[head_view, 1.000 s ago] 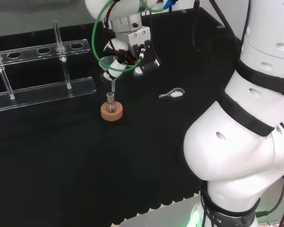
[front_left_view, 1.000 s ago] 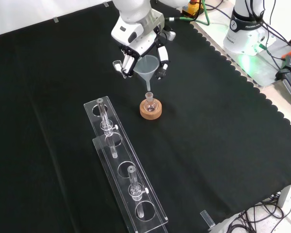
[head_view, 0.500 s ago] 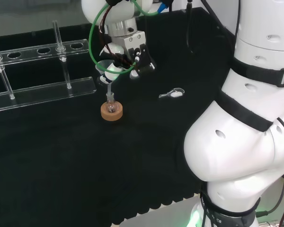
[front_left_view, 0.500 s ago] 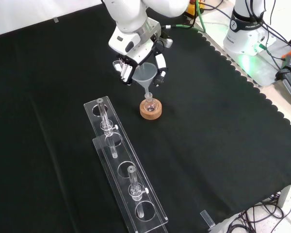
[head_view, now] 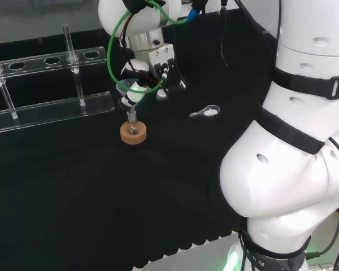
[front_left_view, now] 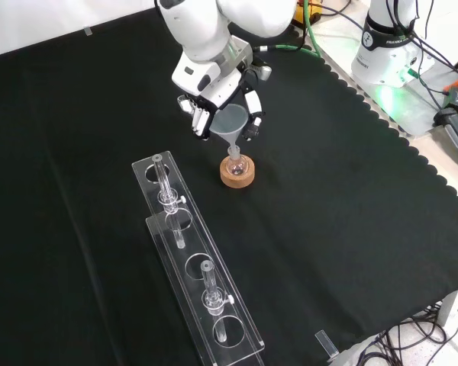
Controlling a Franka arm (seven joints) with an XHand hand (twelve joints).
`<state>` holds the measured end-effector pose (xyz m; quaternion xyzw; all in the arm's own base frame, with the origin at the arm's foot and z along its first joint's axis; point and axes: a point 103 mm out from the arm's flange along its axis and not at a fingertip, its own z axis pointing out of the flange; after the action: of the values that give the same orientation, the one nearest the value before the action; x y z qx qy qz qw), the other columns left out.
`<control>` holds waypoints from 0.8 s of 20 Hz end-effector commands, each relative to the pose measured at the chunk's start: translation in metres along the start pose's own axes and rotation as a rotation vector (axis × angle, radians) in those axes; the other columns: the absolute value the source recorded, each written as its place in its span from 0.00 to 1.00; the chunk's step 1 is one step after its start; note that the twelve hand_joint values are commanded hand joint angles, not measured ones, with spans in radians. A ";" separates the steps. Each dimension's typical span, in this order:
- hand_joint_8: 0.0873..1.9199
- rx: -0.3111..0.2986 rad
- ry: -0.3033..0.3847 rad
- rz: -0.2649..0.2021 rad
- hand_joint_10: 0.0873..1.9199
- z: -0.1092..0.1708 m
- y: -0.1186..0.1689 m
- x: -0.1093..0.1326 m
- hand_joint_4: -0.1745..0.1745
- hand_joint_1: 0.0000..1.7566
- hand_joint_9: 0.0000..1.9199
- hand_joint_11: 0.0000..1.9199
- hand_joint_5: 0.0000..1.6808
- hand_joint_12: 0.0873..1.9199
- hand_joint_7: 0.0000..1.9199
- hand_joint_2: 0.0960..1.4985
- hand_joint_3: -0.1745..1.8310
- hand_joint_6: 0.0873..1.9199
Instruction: Place the funnel on the round-bottom flask.
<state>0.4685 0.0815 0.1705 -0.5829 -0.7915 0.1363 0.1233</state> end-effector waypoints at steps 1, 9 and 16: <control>0.86 0.021 -0.017 0.002 0.74 0.013 0.002 0.002 0.66 0.57 0.77 0.99 0.52 0.68 0.55 0.46 0.56 0.77; 0.86 0.035 -0.026 0.004 0.73 0.016 0.004 0.001 0.23 0.55 0.76 0.99 0.45 0.67 0.55 0.40 0.56 0.82; 0.57 0.083 -0.026 0.010 0.35 -0.002 -0.004 0.001 0.00 0.46 0.54 0.76 0.15 0.37 0.28 0.27 0.52 0.36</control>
<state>0.4657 0.0841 0.1613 -0.5795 -0.7862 0.1707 0.1301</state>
